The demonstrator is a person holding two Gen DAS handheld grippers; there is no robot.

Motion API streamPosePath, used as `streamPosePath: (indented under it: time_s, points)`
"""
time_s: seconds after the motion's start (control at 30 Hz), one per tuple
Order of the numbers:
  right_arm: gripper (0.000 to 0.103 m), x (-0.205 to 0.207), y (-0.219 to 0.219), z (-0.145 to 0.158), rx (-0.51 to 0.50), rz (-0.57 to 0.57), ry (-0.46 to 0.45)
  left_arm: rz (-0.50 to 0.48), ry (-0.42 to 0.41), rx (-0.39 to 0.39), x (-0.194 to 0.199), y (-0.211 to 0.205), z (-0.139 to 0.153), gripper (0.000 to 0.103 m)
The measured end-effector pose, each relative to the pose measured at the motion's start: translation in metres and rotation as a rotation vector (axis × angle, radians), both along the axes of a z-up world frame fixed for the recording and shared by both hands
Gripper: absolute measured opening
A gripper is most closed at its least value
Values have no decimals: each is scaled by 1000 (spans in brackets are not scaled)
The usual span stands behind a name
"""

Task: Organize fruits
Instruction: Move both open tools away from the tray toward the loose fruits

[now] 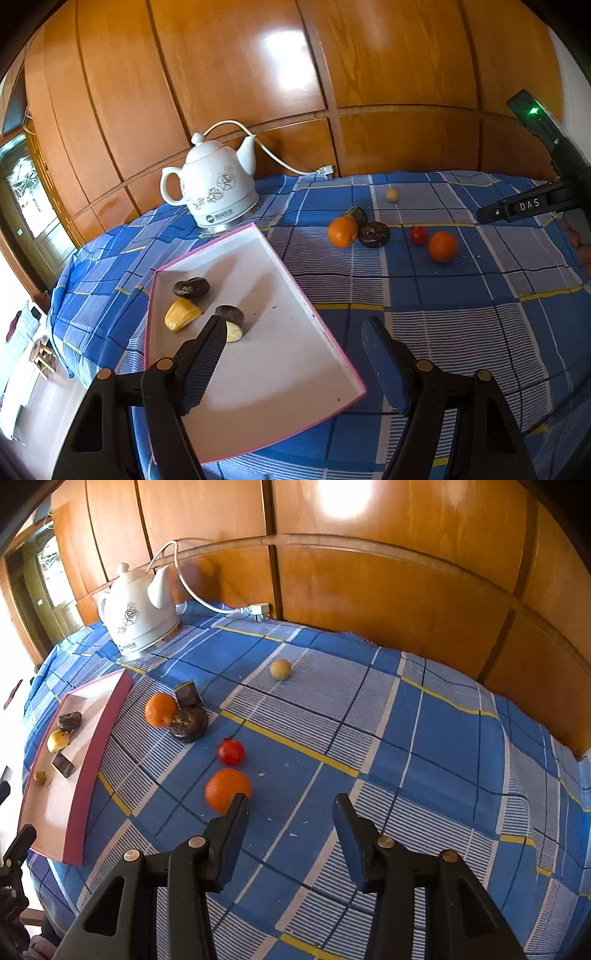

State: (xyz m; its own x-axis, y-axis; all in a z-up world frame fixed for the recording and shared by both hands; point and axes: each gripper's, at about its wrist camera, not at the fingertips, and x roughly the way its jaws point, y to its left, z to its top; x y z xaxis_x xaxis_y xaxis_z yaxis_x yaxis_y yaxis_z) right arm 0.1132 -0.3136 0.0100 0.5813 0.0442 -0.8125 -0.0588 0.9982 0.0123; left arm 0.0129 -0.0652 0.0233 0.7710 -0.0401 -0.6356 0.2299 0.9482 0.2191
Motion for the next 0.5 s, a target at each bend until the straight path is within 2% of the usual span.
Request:
streamPosePath:
  time_s: [0.5]
  points:
    - [48,4,-5,-7,23,5,31,-53,26,24,12,-29,-6,76]
